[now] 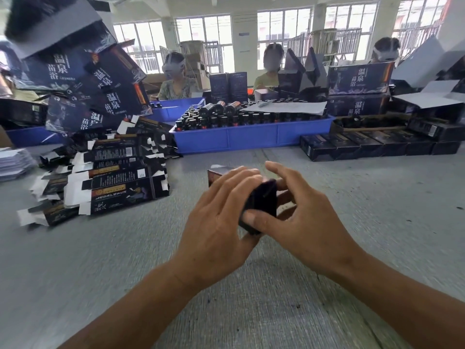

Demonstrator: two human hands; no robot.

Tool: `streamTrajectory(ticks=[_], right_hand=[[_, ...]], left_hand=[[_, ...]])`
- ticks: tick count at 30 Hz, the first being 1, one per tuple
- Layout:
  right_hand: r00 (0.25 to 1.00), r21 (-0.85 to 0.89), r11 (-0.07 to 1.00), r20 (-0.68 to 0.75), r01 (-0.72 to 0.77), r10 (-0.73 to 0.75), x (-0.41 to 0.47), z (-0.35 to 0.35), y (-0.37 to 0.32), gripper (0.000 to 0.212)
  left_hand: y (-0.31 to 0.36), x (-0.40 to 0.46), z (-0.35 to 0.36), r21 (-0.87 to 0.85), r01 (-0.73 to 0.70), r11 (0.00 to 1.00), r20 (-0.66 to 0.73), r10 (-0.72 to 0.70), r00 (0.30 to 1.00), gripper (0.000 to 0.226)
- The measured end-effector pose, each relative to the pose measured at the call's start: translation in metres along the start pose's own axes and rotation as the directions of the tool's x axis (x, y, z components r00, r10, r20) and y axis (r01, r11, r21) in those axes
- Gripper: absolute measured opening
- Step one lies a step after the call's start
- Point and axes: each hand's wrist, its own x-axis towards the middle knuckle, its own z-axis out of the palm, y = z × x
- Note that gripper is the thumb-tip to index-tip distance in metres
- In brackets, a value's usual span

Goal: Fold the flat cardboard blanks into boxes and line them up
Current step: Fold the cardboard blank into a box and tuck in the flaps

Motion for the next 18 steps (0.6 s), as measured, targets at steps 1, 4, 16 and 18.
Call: streamTrajectory(ticks=[1,4,16,18], right_hand=[[1.000,-0.001,1.000,0.020,-0.010,0.010,0.000,0.002,0.001,0.086],[0.993,0.168,0.979,0.012,-0.115,0.114,0.003,0.004,0.008,0.078],[0.917,0.341,0.852,0.180,-0.397,0.355,0.015,-0.001,0.023,0.053],[0.908,0.245,0.884,0.242,-0.399,0.342,0.013,0.001,0.021,0.054]], left_hand=[[0.000,-0.001,0.002,0.026,-0.064,0.998,0.035,0.063,0.997,0.075],[-0.001,-0.004,0.008,0.076,-0.133,0.988,0.118,0.124,0.985,0.088],[-0.011,0.004,-0.010,-0.632,0.599,0.491,0.199,-0.645,0.738,0.062],[-0.010,0.006,-0.011,-0.708,0.544,0.450,0.210,-0.601,0.771,0.044]])
